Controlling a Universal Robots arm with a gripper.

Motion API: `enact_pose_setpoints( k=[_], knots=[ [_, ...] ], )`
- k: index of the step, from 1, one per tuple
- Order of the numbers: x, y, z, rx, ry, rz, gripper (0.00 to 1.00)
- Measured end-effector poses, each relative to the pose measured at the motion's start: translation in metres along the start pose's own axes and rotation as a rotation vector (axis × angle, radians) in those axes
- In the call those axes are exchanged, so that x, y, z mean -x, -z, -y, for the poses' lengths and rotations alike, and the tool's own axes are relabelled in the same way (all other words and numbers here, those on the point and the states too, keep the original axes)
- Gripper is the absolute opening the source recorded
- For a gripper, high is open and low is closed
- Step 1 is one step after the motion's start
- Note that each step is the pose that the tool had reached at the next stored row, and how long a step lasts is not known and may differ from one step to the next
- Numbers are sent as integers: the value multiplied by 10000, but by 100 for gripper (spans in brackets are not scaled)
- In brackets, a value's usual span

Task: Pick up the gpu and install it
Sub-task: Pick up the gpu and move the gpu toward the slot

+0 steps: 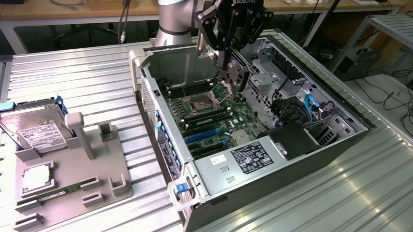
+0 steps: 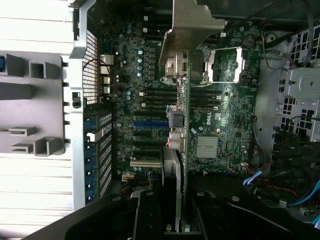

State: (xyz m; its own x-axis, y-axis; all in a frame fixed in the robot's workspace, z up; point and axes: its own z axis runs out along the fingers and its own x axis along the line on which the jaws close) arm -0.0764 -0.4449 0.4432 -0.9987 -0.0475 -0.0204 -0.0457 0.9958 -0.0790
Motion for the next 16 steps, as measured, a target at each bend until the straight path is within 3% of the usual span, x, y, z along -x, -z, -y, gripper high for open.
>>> enact_pose_setpoints(
  k=[11,16],
  knots=[
    [59,-12,2,-60,-7,-3,27],
    [115,-23,4,-136,-24,-7,27]
  ],
)
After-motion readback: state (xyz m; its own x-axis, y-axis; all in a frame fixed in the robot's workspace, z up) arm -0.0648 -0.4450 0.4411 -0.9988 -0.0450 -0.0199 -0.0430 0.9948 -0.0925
